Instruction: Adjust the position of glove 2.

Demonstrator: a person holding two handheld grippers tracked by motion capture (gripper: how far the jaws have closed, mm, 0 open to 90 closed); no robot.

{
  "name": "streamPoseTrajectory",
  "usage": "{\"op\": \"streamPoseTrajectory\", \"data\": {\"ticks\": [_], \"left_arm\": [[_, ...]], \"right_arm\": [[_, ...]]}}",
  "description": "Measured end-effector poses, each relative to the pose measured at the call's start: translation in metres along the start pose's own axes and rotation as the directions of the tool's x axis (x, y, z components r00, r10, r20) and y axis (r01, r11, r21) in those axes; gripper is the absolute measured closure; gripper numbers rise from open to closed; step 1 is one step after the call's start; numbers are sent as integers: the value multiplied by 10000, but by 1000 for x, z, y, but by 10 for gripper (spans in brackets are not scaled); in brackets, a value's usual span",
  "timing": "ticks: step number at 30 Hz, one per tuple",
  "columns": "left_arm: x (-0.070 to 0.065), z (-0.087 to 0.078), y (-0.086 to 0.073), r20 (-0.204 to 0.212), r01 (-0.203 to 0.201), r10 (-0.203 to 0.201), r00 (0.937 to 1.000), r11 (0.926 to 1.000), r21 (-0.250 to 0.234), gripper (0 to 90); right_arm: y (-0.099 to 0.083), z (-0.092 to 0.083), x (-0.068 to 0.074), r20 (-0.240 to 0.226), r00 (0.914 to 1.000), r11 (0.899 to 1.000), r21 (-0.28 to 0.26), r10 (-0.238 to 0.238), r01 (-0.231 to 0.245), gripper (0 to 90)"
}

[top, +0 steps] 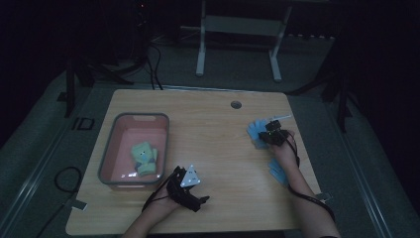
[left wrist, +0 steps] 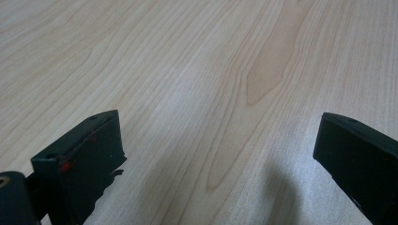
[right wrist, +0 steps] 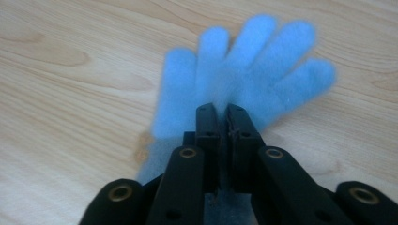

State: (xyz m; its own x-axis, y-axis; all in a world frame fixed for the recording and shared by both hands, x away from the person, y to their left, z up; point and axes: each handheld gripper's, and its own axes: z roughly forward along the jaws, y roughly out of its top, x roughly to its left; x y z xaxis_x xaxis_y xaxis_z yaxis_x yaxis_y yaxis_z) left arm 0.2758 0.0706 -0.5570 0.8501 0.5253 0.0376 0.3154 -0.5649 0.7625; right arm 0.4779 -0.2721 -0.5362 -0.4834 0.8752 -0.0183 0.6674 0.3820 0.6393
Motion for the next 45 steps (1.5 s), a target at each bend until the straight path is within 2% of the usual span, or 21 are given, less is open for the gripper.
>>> {"op": "streamPoseTrajectory", "data": {"ticks": [2,3,6,8,9,11,12,13,16,18,20,21,22,23,27,28,31,34,38,40,45], "left_arm": [[0,0,0,-16,-17,17,10000,10000,19,24],[2,1,-1,-30,-56,57,10000,9998,180,24],[2,2,-1,-14,-58,58,10000,9998,189,25],[2,2,-1,-14,-58,58,10000,9998,189,24],[0,1,0,-13,-101,101,9999,9999,131,25],[-1,1,1,-48,-138,139,9999,9999,82,25],[-1,1,1,-48,-138,139,9999,9999,82,24],[-1,0,1,-34,-115,115,9999,9999,35,24],[-1,-1,1,-36,-62,62,10000,10000,-56,25],[-1,-2,2,-55,-69,68,10000,9999,-94,24],[-1,-2,2,-68,-101,100,9999,9999,-95,24],[-2,-3,2,-70,-84,83,9999,9999,-136,24],[-2,-3,2,-70,-84,83,9999,9999,-136,24],[-2,-3,2,-75,-82,81,9999,9999,-140,24],[-2,-3,3,-37,-40,40,10000,9998,-198,25],[-2,-4,3,-35,-28,27,10000,9997,-223,24],[-2,-5,3,-30,-59,59,10000,9997,-223,24],[-3,-6,4,-48,-128,127,9999,9996,-239,24],[-3,-6,4,-50,-168,166,9998,9995,-271,24],[-2,-6,3,-51,-165,164,9999,9995,-263,24],[-1,-5,2,-12,-178,177,9998,9996,-221,24]], "right_arm": [[0,-3,3,6,10000,9999,-97,-57,57,871],[1,-12,12,-44,10000,9995,-297,73,-74,872],[2,-24,28,-74,9998,9991,-401,161,-164,872],[2,-27,32,-75,9999,9990,-432,138,-141,872],[3,-38,46,-310,9987,9969,-656,406,-426,873],[3,-47,57,-438,9976,9944,-888,544,-581,873],[3,-47,57,-438,9976,9944,-888,544,-581,873],[4,-56,69,-549,9971,9924,-1081,528,-585,873],[5,-70,84,-538,9967,9882,-1377,602,-671,874],[4,-76,95,-554,9969,9876,-1434,564,-638,874],[3,-79,100,-645,9962,9864,-1499,589,-681,873],[1,-85,110,-512,9974,9862,-1549,505,-579,874],[-1,-87,115,-513,9974,9853,-1607,509,-585,874],[-2,-89,120,-663,9960,9840,-1635,604,-706,874],[-6,-92,130,-897,9944,9840,-1637,560,-702,874],[-12,-95,145,-1105,9932,9849,-1637,379,-558,874],[-18,-97,152,-1389,9889,9837,-1629,535,-761,873],[-31,-95,164,-1694,9835,9858,-1423,641,-887,872],[-38,-92,169,-1689,9835,9869,-1349,655,-889,872],[-48,-82,171,-1622,9836,9898,-1048,792,-970,871],[-61,-66,172,-1458,9844,9917,-677,989,-1097,863]]}}
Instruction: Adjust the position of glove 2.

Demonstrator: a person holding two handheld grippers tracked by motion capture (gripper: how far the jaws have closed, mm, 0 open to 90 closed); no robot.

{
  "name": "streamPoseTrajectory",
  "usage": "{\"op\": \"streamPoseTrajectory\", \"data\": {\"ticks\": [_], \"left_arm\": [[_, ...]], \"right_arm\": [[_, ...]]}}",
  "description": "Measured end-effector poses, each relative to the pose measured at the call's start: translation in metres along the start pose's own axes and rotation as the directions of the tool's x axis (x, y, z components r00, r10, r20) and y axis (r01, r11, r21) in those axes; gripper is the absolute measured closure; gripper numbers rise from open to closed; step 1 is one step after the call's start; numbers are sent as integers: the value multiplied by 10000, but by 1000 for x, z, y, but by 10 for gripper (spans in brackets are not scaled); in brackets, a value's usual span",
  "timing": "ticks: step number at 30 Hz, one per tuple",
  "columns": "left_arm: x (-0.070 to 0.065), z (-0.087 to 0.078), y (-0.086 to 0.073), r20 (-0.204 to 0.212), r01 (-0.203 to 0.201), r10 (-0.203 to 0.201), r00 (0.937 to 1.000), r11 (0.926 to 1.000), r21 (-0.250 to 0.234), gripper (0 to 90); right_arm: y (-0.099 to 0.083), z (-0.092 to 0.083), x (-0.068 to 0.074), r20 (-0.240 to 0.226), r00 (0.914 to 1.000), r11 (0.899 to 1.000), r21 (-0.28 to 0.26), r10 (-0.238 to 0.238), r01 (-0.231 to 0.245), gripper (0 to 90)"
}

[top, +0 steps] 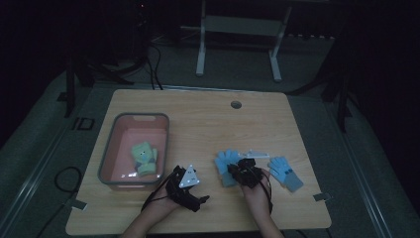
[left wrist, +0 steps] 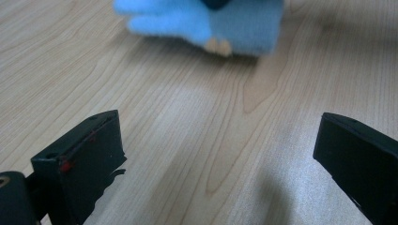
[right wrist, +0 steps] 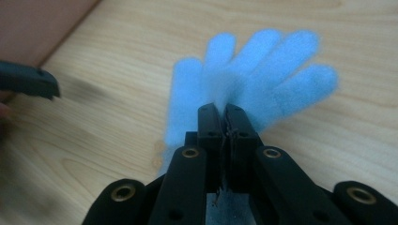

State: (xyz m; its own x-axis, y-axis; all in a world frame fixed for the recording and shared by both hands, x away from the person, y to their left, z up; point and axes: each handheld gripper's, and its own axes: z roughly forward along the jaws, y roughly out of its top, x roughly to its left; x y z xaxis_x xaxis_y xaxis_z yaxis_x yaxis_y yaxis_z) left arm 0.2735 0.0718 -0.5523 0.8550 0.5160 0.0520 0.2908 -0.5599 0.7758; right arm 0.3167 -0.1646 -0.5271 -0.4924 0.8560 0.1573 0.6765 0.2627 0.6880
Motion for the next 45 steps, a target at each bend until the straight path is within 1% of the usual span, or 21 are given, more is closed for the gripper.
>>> {"op": "streamPoseTrajectory", "data": {"ticks": [5,8,11,12,19,21,22,23,24,26,28,29,30,32,35,36,37,40,41,43,45], "left_arm": [[-1,1,-1,19,-57,57,10000,10000,33,24],[-1,0,-1,23,-65,65,10000,10000,18,24],[-1,0,-1,21,-100,100,9999,9999,16,24],[-1,0,-1,31,-100,100,9999,9999,22,24],[-1,-1,-1,93,-107,107,9999,9999,-24,25],[-1,-2,-2,89,-110,111,9999,9999,-39,25],[-1,-2,-2,89,-110,111,9999,9999,-39,25],[-1,-2,-2,89,-110,111,9999,9999,-39,25],[0,-2,-2,70,-110,110,9999,9999,-48,25],[0,-1,-2,90,-92,92,9999,9999,-56,24],[-1,0,-2,107,-105,105,9999,9999,-10,24],[-1,0,-2,107,-105,105,9999,9999,-10,25],[-1,1,-2,136,-154,153,9998,9999,27,24],[-3,2,-1,179,-165,165,9997,9999,-6,25],[-3,2,-1,197,-191,191,9996,9998,0,24],[-4,3,-1,238,-204,204,9995,9998,15,24],[-4,3,-1,238,-204,204,9995,9998,15,24],[-4,3,-1,365,-213,213,9991,9998,-19,24],[-4,3,-1,365,-213,213,9991,9998,-19,24],[-4,3,-1,325,-223,224,9992,9997,-29,25],[-4,3,-1,328,-196,198,9993,9998,-50,25]], "right_arm": [[-8,11,-2,18,9999,9997,207,165,-165,834],[-10,15,-1,36,9999,9996,258,129,-130,705],[-11,16,0,42,9999,9995,283,104,-105,666],[-9,15,2,81,9998,9995,295,-153,151,626],[1,4,0,-150,9971,9972,102,-740,742,596],[7,-2,-6,-365,9907,9914,-43,-1308,1307,600],[7,-2,-6,-365,9907,9914,-43,-1308,1307,600],[8,-3,-8,-337,9877,9883,0,-1526,1527,600],[10,-9,-17,-675,9805,9829,-83,-1843,1842,608],[10,-14,-24,-706,9728,9753,-108,-2207,2205,609],[10,-20,-31,-1135,9674,9740,-305,-2264,2244,624],[10,-20,-31,-1135,9674,9740,-305,-2264,2244,624],[10,-24,-34,-1190,9575,9648,-353,-2628,2604,630],[9,-29,-39,-1212,9476,9553,-441,-2957,2925,660],[9,-32,-43,-1165,9469,9540,-462,-2996,2961,661],[8,-43,-58,-887,9459,9499,-458,-3120,3090,671],[8,-43,-58,-887,9459,9499,-458,-3120,3090,671],[1,-57,-81,-543,9440,9450,-512,-3255,3230,666],[1,-57,-81,-543,9440,9450,-512,-3255,3230,666],[-7,-64,-101,-365,9554,9556,-433,-2932,2916,667],[-9,-66,-107,-301,9593,9592,-409,-2809,2796,667]]}}
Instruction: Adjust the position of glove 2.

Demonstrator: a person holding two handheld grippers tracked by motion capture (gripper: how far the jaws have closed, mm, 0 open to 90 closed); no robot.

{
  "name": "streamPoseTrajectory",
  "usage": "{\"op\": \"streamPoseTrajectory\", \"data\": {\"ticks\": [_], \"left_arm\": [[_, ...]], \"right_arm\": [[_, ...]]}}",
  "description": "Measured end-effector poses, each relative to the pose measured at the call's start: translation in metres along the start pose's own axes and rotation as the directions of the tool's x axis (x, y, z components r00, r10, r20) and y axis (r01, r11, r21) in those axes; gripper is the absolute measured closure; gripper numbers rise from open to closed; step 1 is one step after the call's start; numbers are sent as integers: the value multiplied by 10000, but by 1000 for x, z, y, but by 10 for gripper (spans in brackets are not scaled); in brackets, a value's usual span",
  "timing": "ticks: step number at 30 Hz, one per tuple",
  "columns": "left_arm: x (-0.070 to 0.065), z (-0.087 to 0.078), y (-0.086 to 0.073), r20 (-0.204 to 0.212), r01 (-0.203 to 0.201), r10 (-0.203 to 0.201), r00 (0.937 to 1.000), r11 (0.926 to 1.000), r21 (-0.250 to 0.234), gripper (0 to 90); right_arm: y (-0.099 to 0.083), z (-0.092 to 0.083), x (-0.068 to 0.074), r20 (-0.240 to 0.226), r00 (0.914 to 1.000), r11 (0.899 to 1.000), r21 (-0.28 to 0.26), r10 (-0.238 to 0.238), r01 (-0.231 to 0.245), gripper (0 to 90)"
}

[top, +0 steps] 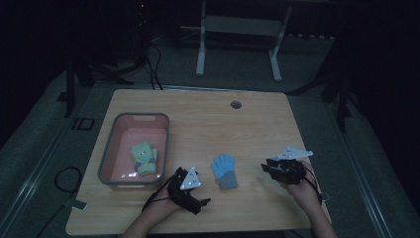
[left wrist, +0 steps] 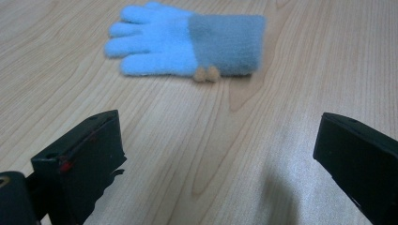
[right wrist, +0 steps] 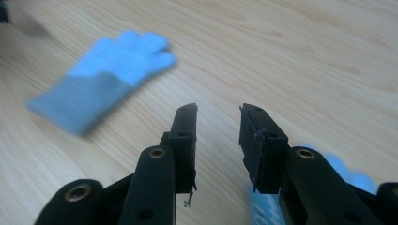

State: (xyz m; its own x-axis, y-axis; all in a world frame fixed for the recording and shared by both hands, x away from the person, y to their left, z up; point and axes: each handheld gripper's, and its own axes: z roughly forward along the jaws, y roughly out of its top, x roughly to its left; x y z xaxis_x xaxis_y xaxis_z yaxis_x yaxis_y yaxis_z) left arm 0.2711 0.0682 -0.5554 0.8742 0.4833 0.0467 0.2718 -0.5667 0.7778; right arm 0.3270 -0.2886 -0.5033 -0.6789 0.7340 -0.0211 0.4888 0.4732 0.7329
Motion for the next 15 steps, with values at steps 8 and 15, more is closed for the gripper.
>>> {"op": "streamPoseTrajectory", "data": {"ticks": [8,15], "left_arm": [[-1,2,0,-20,-19,19,10000,10000,60,24],[-1,4,-1,105,30,-31,9999,10000,76,24]], "right_arm": [[-28,-20,-39,544,9981,9987,389,306,-327,664],[-51,-19,-53,419,9983,9940,1000,395,-435,624]]}}
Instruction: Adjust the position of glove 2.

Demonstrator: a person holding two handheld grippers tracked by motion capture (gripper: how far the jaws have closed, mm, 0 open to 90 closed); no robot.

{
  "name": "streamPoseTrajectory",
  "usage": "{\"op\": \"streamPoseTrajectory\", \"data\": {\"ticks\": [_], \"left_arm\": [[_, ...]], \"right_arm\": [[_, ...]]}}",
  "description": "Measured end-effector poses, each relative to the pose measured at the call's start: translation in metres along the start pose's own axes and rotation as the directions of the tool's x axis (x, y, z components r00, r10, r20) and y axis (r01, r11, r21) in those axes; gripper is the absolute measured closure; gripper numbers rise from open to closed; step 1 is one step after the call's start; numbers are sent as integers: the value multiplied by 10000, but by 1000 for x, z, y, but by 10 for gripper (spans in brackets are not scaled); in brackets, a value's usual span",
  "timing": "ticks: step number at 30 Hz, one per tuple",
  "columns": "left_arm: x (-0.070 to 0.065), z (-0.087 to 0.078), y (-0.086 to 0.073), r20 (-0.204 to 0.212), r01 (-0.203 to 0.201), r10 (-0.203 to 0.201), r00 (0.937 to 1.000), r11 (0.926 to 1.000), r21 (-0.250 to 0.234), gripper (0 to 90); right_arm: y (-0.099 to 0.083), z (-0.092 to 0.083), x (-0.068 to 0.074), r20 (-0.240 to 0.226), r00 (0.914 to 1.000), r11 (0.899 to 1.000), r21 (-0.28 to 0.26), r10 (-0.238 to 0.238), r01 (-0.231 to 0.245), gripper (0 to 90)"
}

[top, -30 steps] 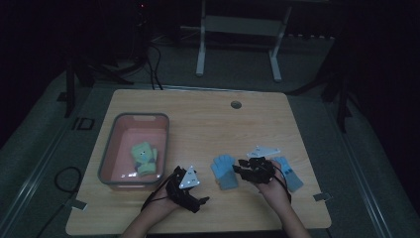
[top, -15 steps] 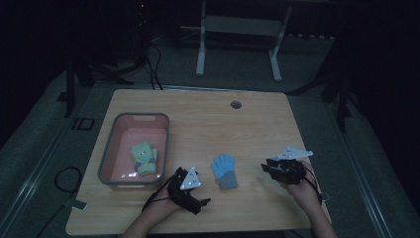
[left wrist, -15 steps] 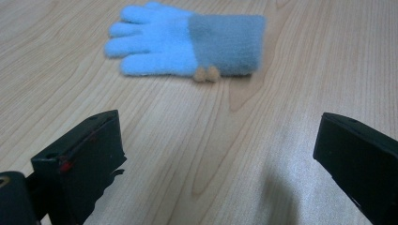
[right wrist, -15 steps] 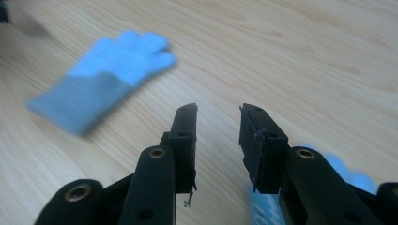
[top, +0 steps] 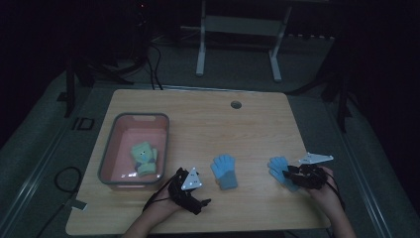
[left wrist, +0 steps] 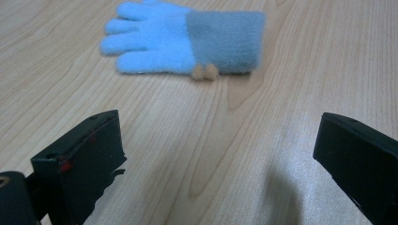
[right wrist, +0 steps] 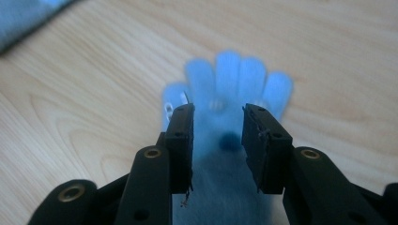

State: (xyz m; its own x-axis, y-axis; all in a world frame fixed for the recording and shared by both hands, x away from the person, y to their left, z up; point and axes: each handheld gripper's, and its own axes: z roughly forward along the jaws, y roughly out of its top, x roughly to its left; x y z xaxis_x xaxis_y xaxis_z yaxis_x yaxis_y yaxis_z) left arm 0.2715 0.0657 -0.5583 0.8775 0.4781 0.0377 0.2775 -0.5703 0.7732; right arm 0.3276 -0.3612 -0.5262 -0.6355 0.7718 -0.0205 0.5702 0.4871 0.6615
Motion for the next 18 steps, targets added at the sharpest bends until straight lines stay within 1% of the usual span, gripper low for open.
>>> {"op": "streamPoseTrajectory", "data": {"ticks": [2,5,7,8,9,13,15,18], "left_arm": [[0,1,0,6,7,-7,10000,10000,32,24],[0,1,0,17,2,-2,10000,10000,12,24],[0,1,0,-18,-13,13,10000,10000,-1,24],[0,0,0,-13,1,-1,10000,10000,-6,24],[0,0,0,-14,19,-19,10000,10000,-7,24],[-1,0,0,-41,2,-2,10000,10000,-41,25],[-1,0,0,-48,-1,0,10000,10000,-53,24],[0,0,1,-77,32,-33,10000,10000,-64,24]], "right_arm": [[-4,3,-2,-20,10000,9999,86,80,-80,624],[-9,10,-1,-7,10000,9996,297,-35,35,624],[-10,11,-1,-61,9999,9998,182,-87,88,626],[-10,11,-2,-114,9999,9999,170,-24,26,631],[-10,11,-3,-139,9999,9998,183,29,-26,647],[-11,12,1,-111,9999,9999,109,55,-54,787],[-11,12,4,38,10000,10000,70,11,-12,818],[-11,12,10,398,9991,9999,61,157,-159,843]]}}
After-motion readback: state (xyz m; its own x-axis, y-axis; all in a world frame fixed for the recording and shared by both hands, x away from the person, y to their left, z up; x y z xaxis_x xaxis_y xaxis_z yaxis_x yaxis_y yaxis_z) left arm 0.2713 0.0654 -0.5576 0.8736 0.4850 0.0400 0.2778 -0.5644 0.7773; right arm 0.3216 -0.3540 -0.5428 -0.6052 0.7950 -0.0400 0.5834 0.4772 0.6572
